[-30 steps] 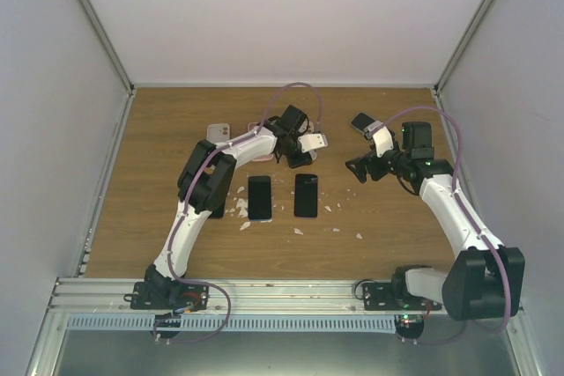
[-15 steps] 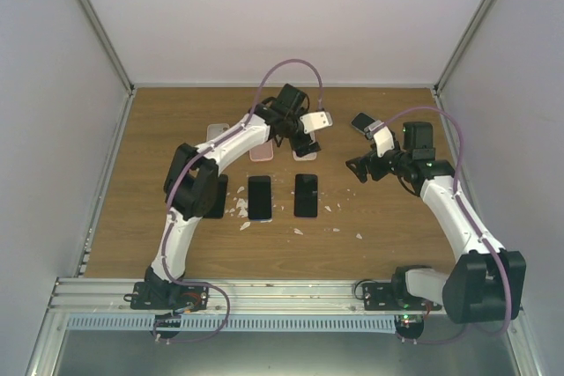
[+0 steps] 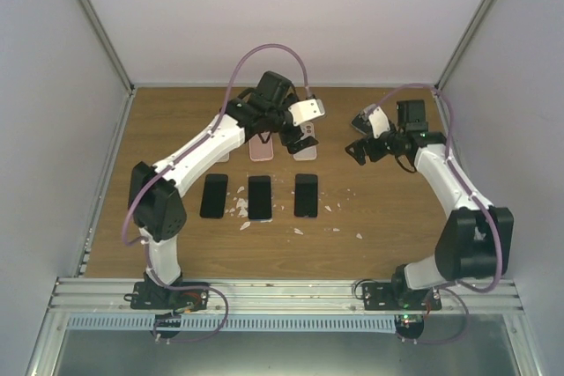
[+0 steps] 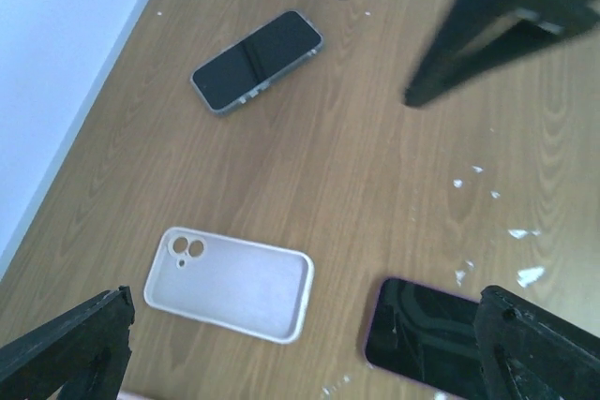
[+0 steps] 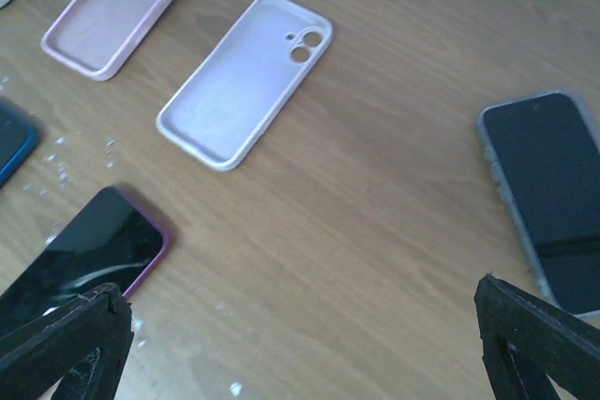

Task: Take the phone out of the phone case
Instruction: Pick up the phone at the center of the board.

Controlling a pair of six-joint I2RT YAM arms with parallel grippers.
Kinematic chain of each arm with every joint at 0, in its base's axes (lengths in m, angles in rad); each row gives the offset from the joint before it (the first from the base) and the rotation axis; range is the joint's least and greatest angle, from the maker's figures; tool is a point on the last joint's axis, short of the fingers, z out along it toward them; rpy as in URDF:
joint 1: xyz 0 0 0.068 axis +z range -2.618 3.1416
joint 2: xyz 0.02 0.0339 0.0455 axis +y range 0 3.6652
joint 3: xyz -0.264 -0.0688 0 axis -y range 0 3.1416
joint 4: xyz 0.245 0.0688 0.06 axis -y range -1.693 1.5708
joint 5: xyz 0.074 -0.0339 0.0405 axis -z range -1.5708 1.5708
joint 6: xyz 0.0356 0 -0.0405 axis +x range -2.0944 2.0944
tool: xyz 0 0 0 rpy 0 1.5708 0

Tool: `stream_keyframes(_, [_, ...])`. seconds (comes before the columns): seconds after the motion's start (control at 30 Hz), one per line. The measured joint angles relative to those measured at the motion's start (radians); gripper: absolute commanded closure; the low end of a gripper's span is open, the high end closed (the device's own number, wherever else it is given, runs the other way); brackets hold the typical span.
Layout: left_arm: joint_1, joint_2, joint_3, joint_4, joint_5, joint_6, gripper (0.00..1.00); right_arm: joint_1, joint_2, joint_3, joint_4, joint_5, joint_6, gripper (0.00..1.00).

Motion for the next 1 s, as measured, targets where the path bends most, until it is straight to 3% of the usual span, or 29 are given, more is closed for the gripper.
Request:
stream_keyframes(0.2, [0.023,-0.170,-0.182,-0.020,0.023,-0.007,0.01,-0.085,0.197,0.198,-0.080,-0.014,-0.058,0.00])
stream_keyframes(0.4, [0.131,-0.276,-0.327,-0.026,0.107,-0.054,0.01,-0.179,0.386,0.384,-0.169,-0.008,-0.107,0.00])
stream_keyframes(1.0, [0.324,-0.417,-0.453,0.012,0.278,-0.183,0.01,-0.235,0.803,0.774,-0.275,-0.033,-0.106,0.00])
